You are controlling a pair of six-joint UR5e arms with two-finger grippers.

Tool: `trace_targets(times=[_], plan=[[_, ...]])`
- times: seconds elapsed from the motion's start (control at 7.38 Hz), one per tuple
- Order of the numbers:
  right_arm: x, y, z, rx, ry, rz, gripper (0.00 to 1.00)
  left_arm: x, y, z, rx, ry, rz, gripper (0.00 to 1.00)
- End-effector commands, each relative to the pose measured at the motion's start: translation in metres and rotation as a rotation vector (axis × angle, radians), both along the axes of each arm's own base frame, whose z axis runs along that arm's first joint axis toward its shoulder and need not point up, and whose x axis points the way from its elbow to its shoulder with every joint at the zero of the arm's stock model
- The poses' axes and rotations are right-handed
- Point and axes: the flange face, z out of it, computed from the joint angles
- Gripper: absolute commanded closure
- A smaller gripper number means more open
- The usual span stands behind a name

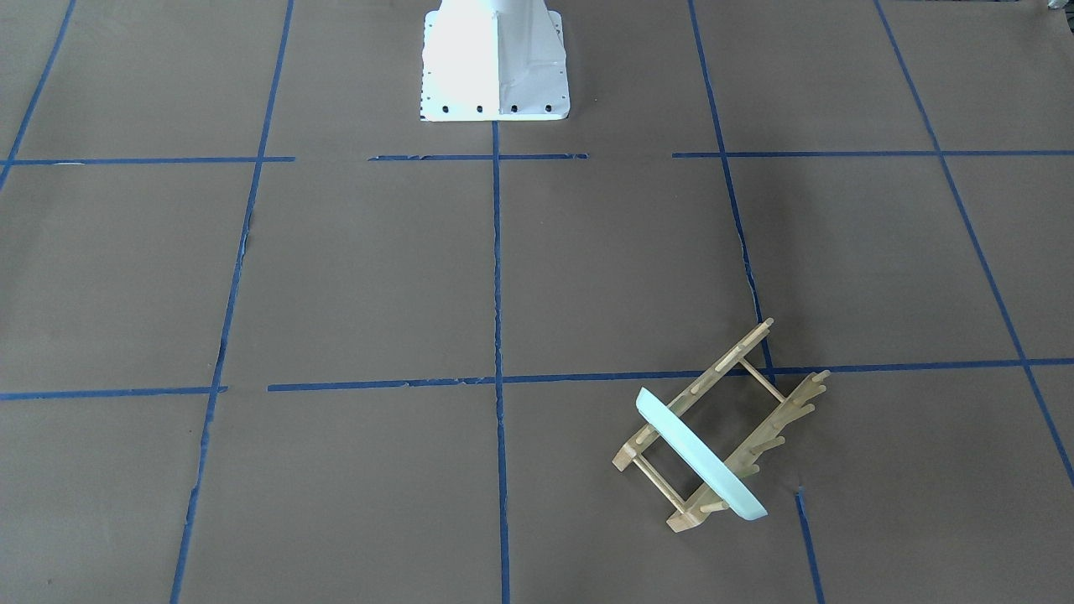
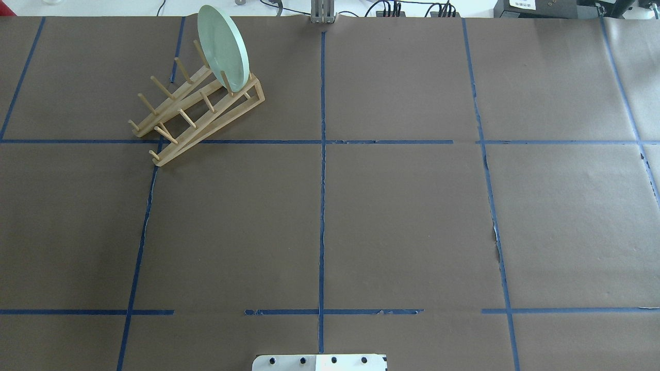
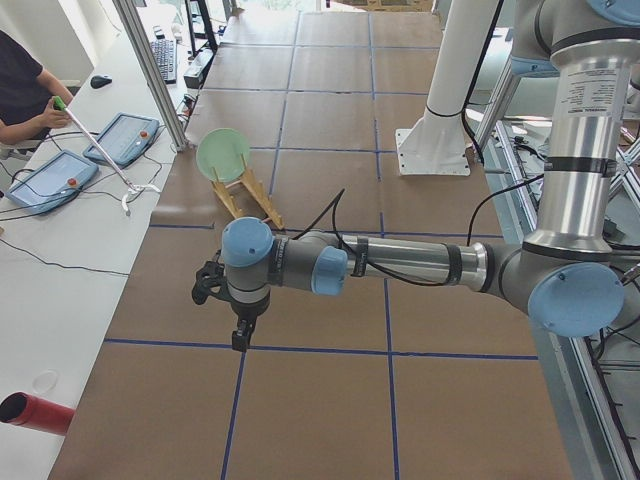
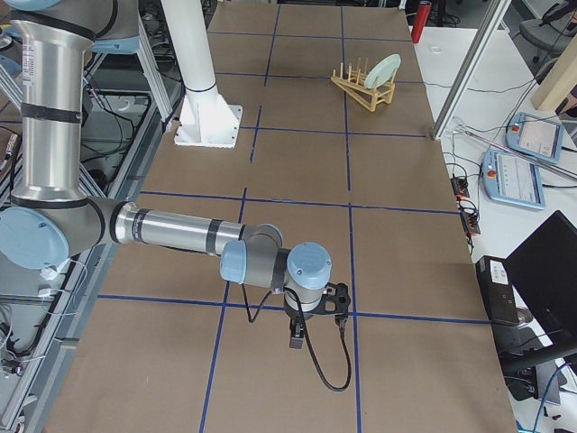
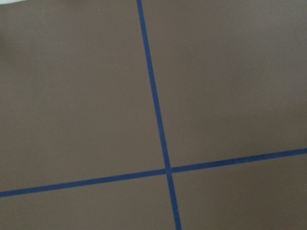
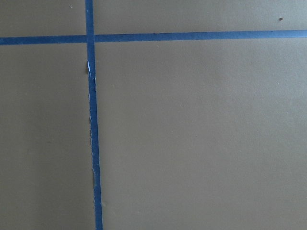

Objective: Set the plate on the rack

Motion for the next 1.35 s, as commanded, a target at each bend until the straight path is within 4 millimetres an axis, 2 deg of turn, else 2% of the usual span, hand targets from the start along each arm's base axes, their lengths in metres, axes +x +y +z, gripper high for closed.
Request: trace_targets(times=[0.0, 0.54, 0.68, 0.81, 0.95, 1.22], plan=[[0.000, 0.000, 0.000, 0.000, 0.000, 0.000, 0.00, -0.026, 0.029, 0.022, -0.082, 0.009, 0.033, 0.00], [0.000, 0.000, 0.001, -0.001, 0.000, 0.000, 0.00, -0.016, 0.025, 0.016, -0.187, 0.154, -0.014, 0.00], [0.000, 0.000, 0.000, 0.000, 0.000, 0.000, 0.00, -0.016, 0.024, 0.006, -0.156, 0.144, -0.010, 0.00], [0.000, 0.000, 0.001, -0.001, 0.000, 0.000, 0.00, -0.018, 0.025, 0.004, -0.096, 0.111, -0.006, 0.00], [0.000, 0.000, 0.000, 0.000, 0.000, 0.000, 0.00, -0.024, 0.029, 0.009, -0.055, 0.035, -0.010, 0.00], [0.000, 0.000, 0.000, 0.000, 0.000, 0.000, 0.00, -0.023, 0.029, 0.010, -0.056, 0.033, -0.015, 0.00]])
